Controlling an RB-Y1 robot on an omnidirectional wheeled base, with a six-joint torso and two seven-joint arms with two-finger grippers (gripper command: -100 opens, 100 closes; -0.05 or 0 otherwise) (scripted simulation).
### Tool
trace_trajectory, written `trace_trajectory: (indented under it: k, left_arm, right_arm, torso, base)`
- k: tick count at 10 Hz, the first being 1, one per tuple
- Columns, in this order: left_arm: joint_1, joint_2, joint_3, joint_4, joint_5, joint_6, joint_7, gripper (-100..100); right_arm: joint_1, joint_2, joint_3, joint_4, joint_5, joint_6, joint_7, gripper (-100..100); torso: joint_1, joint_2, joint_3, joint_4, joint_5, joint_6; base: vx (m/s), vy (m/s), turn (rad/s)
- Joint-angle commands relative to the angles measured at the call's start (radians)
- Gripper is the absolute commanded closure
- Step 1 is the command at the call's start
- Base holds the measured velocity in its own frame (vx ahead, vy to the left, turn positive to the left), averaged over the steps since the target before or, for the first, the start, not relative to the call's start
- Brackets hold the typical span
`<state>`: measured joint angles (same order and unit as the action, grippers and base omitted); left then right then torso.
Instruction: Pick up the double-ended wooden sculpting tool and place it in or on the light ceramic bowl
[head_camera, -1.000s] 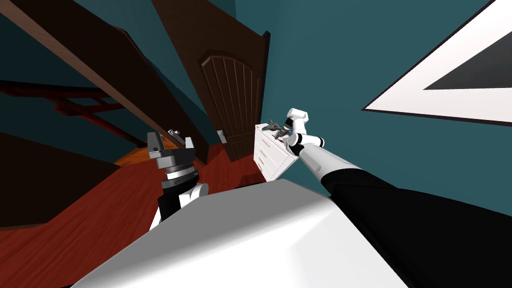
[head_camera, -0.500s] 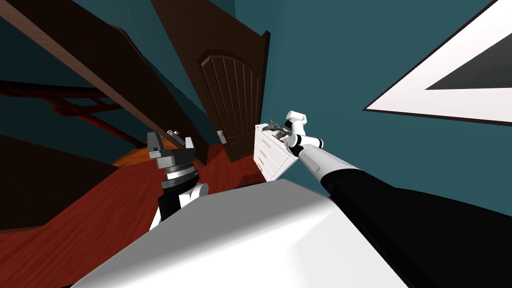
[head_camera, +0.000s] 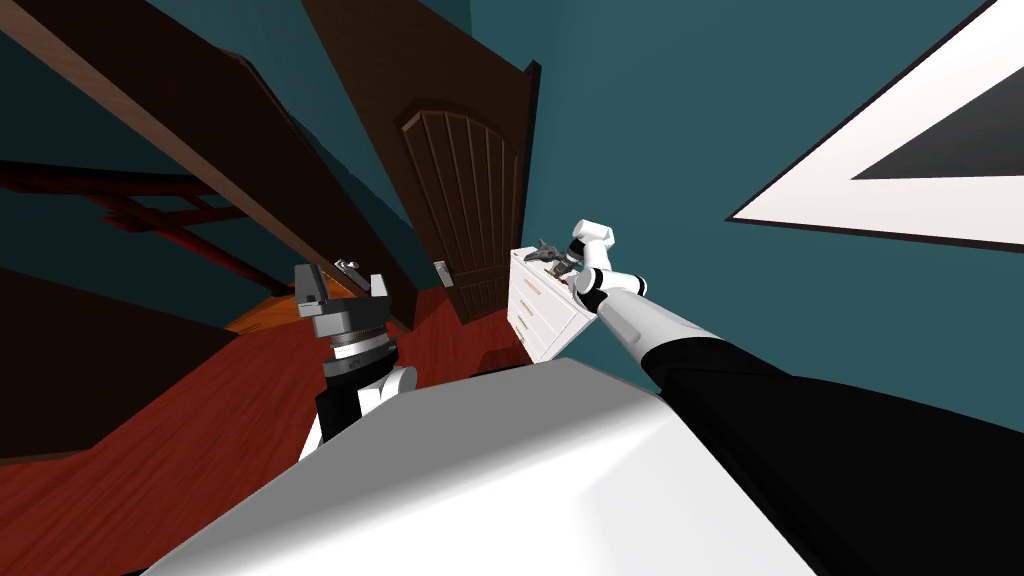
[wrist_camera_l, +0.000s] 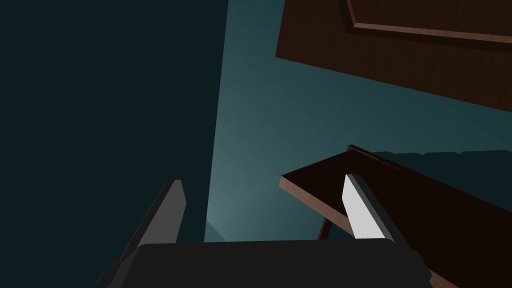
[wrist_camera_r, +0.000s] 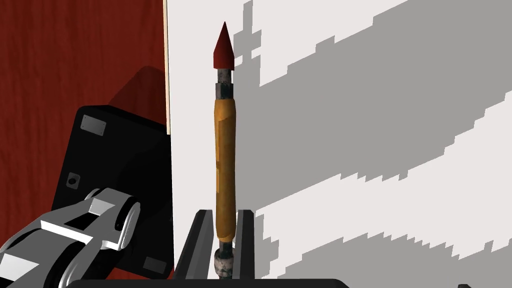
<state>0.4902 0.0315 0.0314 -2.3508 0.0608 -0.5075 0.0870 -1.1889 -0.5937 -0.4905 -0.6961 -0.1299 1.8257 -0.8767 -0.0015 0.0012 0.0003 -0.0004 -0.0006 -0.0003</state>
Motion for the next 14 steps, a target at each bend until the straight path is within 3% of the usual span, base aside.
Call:
trace_trajectory:
  k: [1,2,3,5,8,12,14]
  left_arm:
    - [0.0,0.0,0.0,0.0,0.0,0.0,0.0,0]
    - [0.0,0.0,0.0,0.0,0.0,0.0,0.0,0]
    - [0.0,0.0,0.0,0.0,0.0,0.0,0.0,0]
    - [0.0,0.0,0.0,0.0,0.0,0.0,0.0,0]
    - [0.0,0.0,0.0,0.0,0.0,0.0,0.0,0]
    - [0.0,0.0,0.0,0.0,0.0,0.0,0.0,0]
    - [0.0,0.0,0.0,0.0,0.0,0.0,0.0,0]
  right_arm:
    - [0.0,0.0,0.0,0.0,0.0,0.0,0.0,100]
    - [-0.002,0.0,0.0,-0.001,0.0,0.004,-0.002,0]
    - [-0.034,-0.004,0.006,-0.026,0.01,-0.004,-0.009,100]
    - [-0.034,-0.004,0.006,-0.026,0.01,-0.004,-0.009,100]
    - [-0.066,-0.003,0.018,-0.056,0.028,-0.015,-0.022,100]
    - [-0.159,0.009,0.06,-0.13,0.086,-0.058,-0.068,100]
    - [-0.159,0.009,0.06,-0.13,0.086,-0.058,-0.068,100]
  torso:
    - [0.0,0.0,0.0,0.0,0.0,0.0]
    - [0.0,0.0,0.0,0.0,0.0,0.001]
    - [0.0,0.0,0.0,-0.001,0.0,0.001]
    - [0.0,0.002,0.001,0.0,0.0,0.001]
    - [0.0,0.003,0.002,0.001,0.001,0.0]
    - [0.0,0.01,0.006,0.003,0.001,0.001]
    - [-0.002,0.01,0.007,0.003,0.0,0.002]
  base:
    - [-0.006,-0.009,0.013]
    - [0.0,0.0,0.0]
    - [-0.031,-0.013,0.037]
    - [-0.027,-0.013,0.008]
    - [-0.043,-0.019,0.029]
    - [-0.119,-0.038,0.062]
    - [-0.07,-0.041,0.008]
